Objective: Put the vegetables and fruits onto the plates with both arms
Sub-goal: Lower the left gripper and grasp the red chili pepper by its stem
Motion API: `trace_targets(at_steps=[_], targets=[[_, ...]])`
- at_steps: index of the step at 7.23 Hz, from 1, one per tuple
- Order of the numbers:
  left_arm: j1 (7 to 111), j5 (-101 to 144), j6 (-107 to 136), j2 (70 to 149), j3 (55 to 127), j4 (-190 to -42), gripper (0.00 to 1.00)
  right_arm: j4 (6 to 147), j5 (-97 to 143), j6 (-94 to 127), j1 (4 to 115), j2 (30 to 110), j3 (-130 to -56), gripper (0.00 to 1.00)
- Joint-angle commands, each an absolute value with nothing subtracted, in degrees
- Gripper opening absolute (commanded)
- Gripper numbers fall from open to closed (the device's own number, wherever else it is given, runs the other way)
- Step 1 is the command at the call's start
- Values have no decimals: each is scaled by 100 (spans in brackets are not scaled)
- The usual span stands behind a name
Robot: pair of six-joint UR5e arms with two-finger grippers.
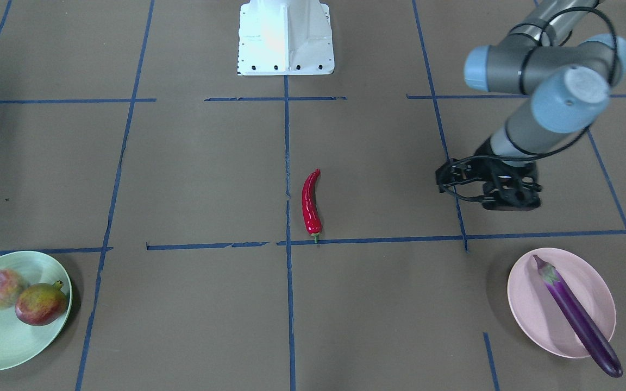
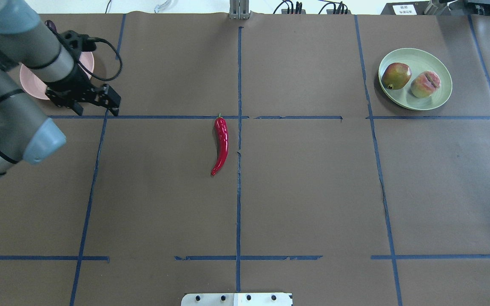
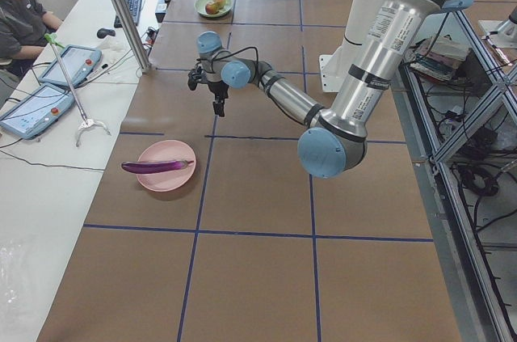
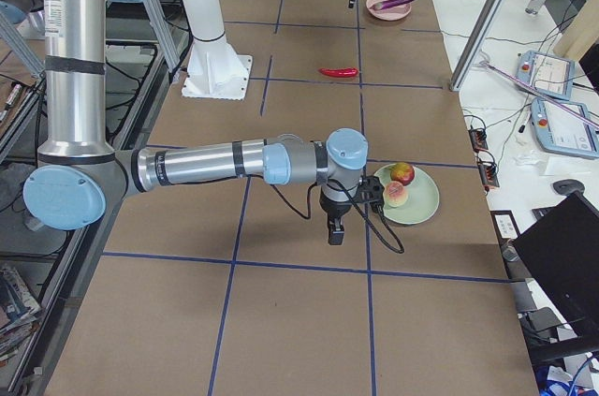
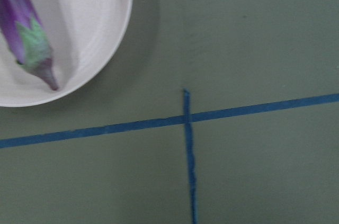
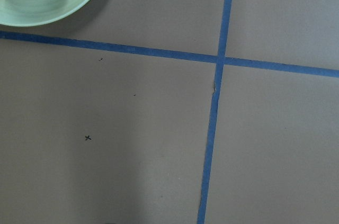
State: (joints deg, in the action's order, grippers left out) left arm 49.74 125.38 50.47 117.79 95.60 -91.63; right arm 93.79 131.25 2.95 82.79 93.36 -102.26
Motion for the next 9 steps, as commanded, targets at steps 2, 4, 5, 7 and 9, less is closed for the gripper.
trace_targets(at_steps=[2, 4, 5, 7, 9], targets=[[3475, 11264, 7369, 13249, 8828, -9193, 100, 9369, 13166, 290, 8279, 9334, -10239, 100], [3314, 11066, 7708, 14041, 7854, -9472, 100, 9378, 13166, 290, 8279, 9334, -10239, 100], [3209, 10830, 7769, 14262, 7370, -9823, 100, 9378, 13157, 290, 8279, 9334, -10222, 100], [3129, 10652, 7875, 14379, 6979, -10107, 89, 9369, 13166, 290, 8279, 9334, -10222, 100], [3138, 10652, 7849, 14361, 6935, -10099, 50, 9378, 13166, 281, 8279, 9334, -10239, 100]])
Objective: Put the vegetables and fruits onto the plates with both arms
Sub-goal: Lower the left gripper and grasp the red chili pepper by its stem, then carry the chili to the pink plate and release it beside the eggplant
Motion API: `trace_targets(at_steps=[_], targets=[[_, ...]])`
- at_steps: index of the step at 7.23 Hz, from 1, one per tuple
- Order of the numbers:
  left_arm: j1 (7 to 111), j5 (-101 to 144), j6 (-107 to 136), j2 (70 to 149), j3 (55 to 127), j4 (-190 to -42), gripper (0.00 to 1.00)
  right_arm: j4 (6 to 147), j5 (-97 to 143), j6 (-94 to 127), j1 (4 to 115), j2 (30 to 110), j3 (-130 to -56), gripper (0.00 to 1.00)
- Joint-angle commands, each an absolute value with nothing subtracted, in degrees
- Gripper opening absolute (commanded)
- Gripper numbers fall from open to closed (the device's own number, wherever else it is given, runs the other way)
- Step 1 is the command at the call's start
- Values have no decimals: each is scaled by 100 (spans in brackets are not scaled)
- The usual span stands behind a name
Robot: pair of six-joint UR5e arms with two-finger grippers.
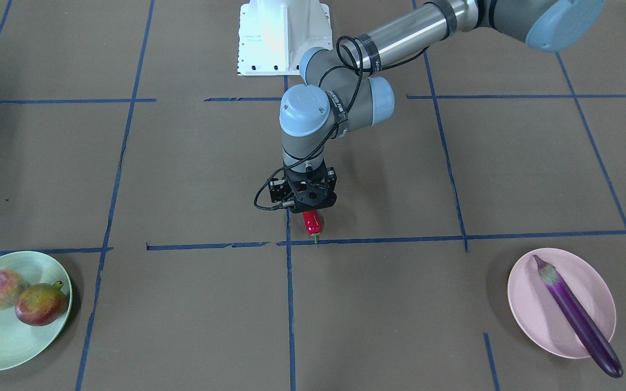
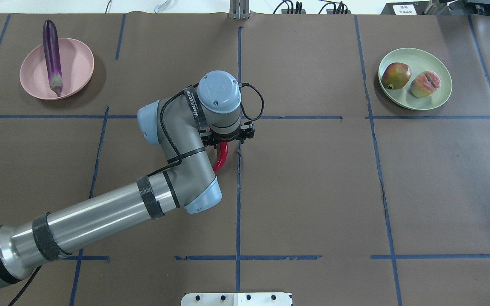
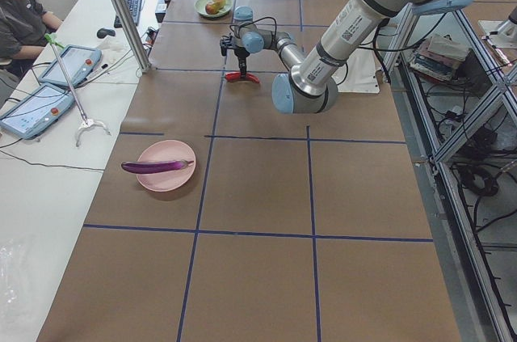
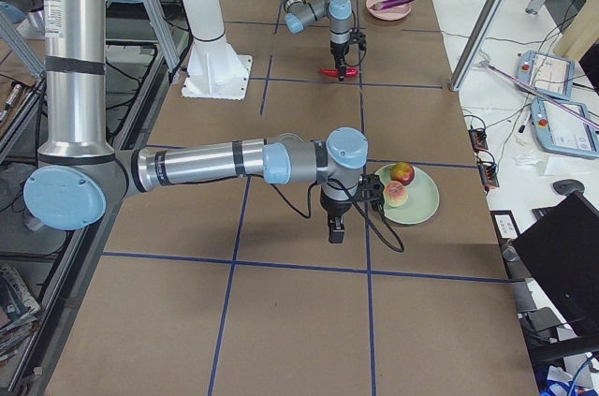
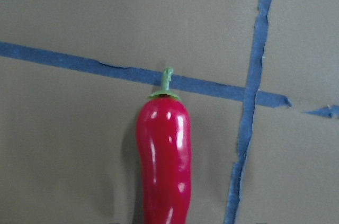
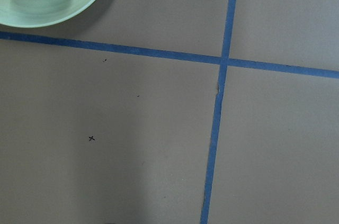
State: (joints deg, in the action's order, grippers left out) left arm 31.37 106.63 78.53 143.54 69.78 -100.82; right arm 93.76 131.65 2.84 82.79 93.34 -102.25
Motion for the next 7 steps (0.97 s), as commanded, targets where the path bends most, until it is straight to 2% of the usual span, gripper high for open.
trace_targets(at_steps=[1, 3, 5, 6, 7], targets=[[3138, 10652, 7849, 14353, 6935, -10099, 16, 9369, 13166, 281, 8279, 9334, -10239, 100], [3216, 10670, 7805, 14344, 6961, -10064, 0, 9378, 13157, 281, 8279, 9325, -10230, 100], [4038, 11412, 7367, 14117, 7162, -10028, 0, 9378, 13166, 281, 8279, 9334, -10213, 100], [4452, 11443, 7365, 13506, 7729, -10020, 0, 9378, 13157, 273, 8279, 9325, -10178, 100], [5039, 11487, 7348, 13056, 7900, -10063, 0, 9378, 13157, 272, 8279, 9325, -10169, 100]])
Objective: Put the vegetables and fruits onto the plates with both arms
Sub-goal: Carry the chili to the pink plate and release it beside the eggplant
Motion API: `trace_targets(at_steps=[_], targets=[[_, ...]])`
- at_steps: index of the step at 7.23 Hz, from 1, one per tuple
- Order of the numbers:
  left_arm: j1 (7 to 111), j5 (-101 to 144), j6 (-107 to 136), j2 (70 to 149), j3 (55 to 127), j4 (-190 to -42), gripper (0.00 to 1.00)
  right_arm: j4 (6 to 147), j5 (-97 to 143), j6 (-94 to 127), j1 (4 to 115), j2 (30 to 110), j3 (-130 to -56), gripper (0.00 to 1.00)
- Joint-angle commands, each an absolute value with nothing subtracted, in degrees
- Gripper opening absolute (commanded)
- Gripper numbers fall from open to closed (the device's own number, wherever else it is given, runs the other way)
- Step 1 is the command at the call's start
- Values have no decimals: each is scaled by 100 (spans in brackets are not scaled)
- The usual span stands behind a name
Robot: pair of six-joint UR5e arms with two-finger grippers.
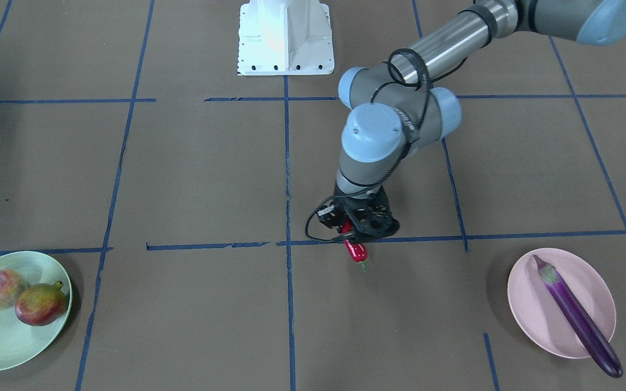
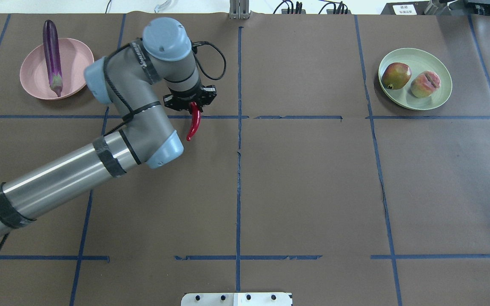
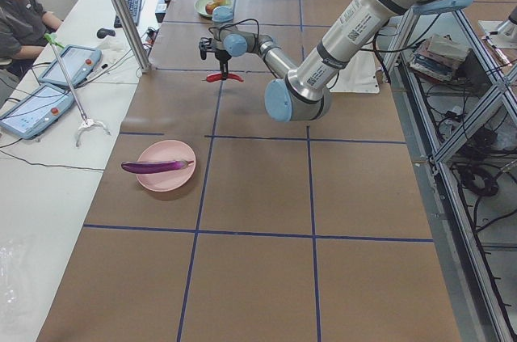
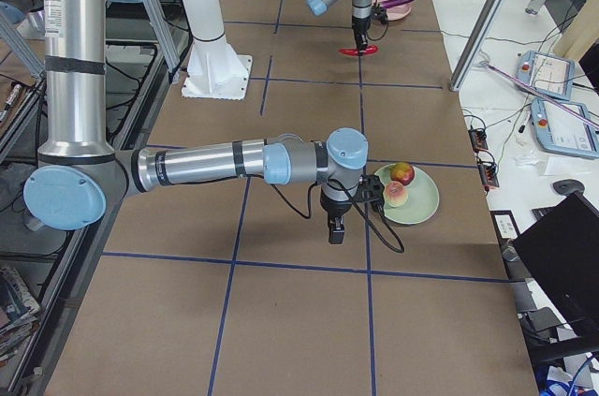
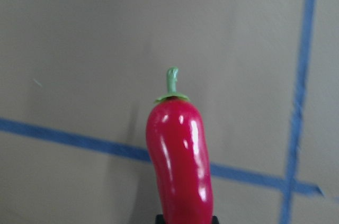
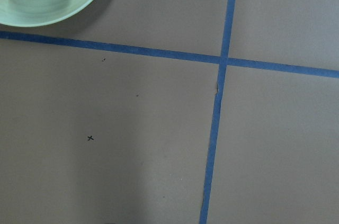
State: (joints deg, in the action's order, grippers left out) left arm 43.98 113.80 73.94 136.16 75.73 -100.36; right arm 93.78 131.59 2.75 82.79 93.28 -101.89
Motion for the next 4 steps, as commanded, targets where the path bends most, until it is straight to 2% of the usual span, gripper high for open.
trace_targets(at_steps=[1, 4], targets=[[5428, 11487, 6982, 12869, 7710, -10124, 0, 9378, 13157, 272, 8279, 9325, -10169, 100], [5923, 11426, 6436, 12867, 6700, -10160, 0, 9378, 13157, 272, 8279, 9316, -10143, 100]])
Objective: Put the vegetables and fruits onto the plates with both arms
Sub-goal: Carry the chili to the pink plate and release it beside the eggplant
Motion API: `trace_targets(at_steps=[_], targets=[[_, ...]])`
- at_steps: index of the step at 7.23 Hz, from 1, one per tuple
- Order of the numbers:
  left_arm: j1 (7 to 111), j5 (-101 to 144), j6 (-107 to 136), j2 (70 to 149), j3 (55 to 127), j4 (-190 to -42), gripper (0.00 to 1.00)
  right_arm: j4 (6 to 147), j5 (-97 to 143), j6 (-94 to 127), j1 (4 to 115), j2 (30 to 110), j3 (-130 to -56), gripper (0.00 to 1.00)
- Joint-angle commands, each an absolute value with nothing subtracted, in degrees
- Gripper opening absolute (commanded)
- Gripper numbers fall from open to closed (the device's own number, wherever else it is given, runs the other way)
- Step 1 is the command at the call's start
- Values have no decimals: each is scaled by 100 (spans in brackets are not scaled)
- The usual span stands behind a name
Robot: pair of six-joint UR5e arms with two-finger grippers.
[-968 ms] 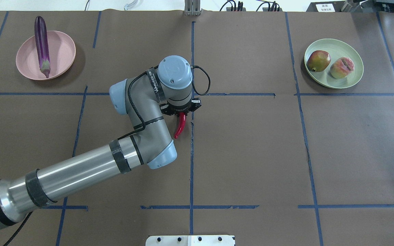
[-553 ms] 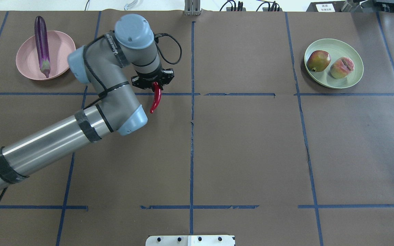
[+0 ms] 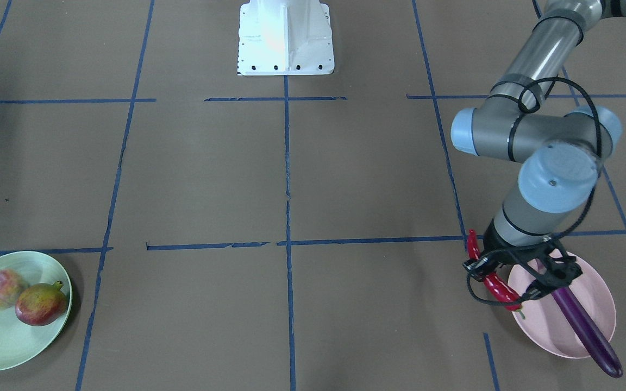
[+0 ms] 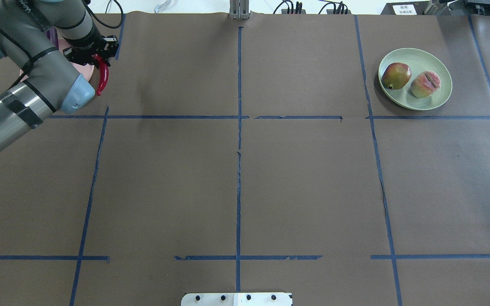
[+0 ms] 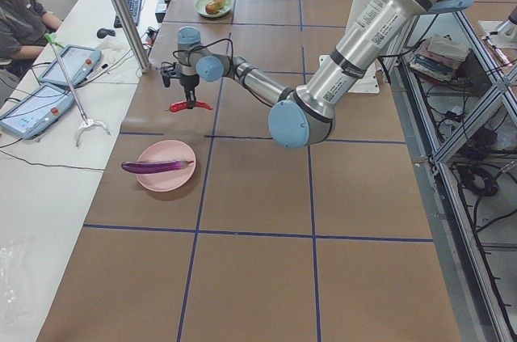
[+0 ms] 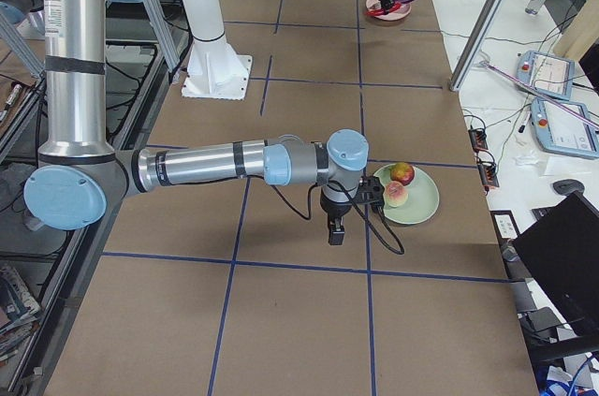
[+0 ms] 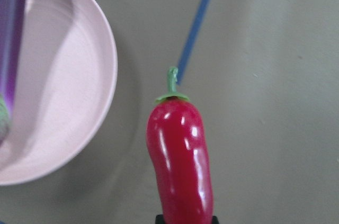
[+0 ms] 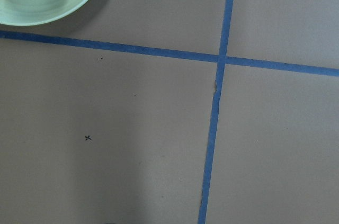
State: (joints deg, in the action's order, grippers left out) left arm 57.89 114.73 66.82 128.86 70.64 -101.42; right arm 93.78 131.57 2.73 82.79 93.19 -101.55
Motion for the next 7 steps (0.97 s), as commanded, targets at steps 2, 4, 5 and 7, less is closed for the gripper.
trace_targets(at_steps=[2, 4, 5, 7], targets=[[5915, 11094, 6032, 12911, 5762, -10841, 1, 9378, 13157, 264, 8279, 9308, -10143, 100], [6151, 11100, 4832, 12946, 5537, -10925, 59, 9378, 13157, 272, 8279, 9308, -10151, 100], [6344, 11205, 4234, 12946, 5546, -10890, 100, 9369, 13157, 272, 8279, 9299, -10151, 100], [6826, 12273, 3817, 12859, 5729, -10863, 100, 9369, 13157, 281, 8279, 9299, -10169, 100]])
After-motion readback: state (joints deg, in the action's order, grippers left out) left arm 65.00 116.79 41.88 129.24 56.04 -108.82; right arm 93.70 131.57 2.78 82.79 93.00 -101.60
